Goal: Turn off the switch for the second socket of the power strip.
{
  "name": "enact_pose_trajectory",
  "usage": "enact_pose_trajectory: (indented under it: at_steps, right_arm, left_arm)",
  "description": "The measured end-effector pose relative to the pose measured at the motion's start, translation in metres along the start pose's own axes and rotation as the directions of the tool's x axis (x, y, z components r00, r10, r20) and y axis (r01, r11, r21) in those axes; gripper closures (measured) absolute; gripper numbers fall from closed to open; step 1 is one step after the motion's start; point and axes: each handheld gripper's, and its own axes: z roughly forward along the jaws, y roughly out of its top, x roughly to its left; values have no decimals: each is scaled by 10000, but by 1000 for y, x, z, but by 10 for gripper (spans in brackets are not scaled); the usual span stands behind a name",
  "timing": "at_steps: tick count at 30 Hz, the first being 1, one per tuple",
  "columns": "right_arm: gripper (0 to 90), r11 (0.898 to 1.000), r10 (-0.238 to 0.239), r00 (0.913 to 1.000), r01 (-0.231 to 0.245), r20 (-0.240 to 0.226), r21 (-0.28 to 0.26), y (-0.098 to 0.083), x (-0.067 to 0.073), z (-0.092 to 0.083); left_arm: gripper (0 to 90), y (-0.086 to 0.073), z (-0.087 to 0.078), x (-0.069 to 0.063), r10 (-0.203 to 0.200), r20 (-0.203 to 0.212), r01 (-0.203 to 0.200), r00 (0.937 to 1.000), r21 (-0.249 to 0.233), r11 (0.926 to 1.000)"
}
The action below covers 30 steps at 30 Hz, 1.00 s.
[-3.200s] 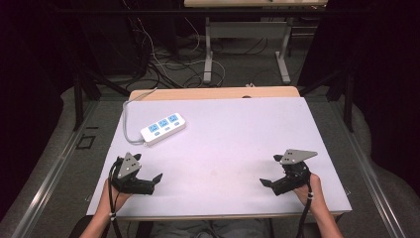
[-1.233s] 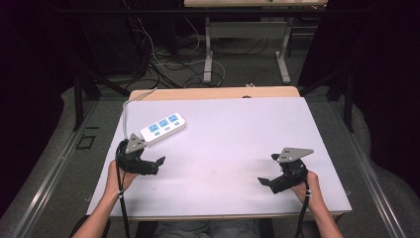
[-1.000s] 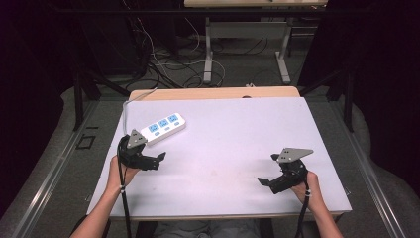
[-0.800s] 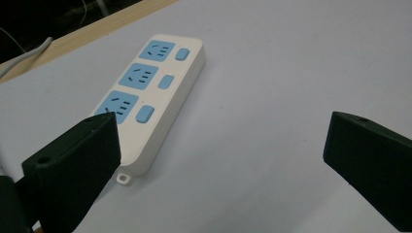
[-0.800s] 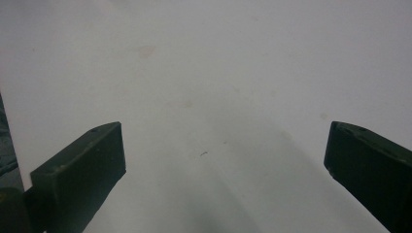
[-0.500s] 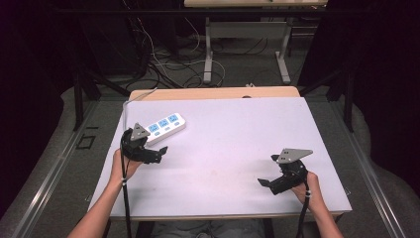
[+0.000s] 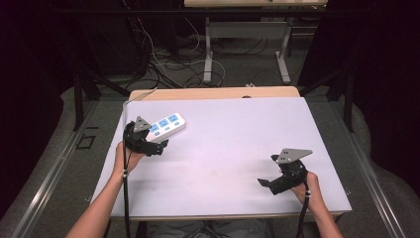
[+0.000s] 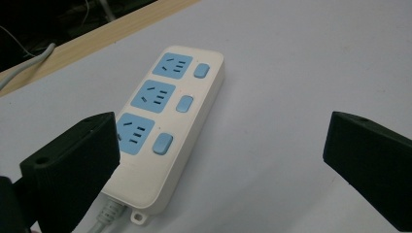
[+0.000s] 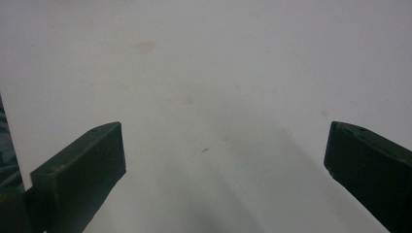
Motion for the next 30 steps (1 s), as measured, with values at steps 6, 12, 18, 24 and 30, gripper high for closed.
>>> enact_pose_trajectory:
  at_steps: [6, 12, 18, 24, 30]
  right_arm:
    - [7, 10000, -43, 10000, 43, 67, -29, 0, 1, 1]
    - [7, 9997, -226, 9997, 226, -21, -75, 2, -2, 3]
    - [7, 9998, -187, 9997, 188, -128, 68, 3, 0, 6]
    - [7, 9996, -268, 9995, 269, -163, 50, 4, 0, 7]
    - [3, 10000, 2, 9999, -1, -120, 66, 3, -2, 5]
  left_arm:
    - [1, 4, 11, 7, -62, -106, 62, 9999, 24, 10000]
    - [5, 8, 19, 13, -138, -229, 140, 9996, 92, 9999]
    - [8, 9, 28, 17, -164, -304, 168, 9994, 120, 9998]
    - [9, 9, 38, 21, -375, -209, 380, 9991, 280, 9989]
    - [9, 10, 44, 28, -658, -162, 662, 9977, 237, 9975]
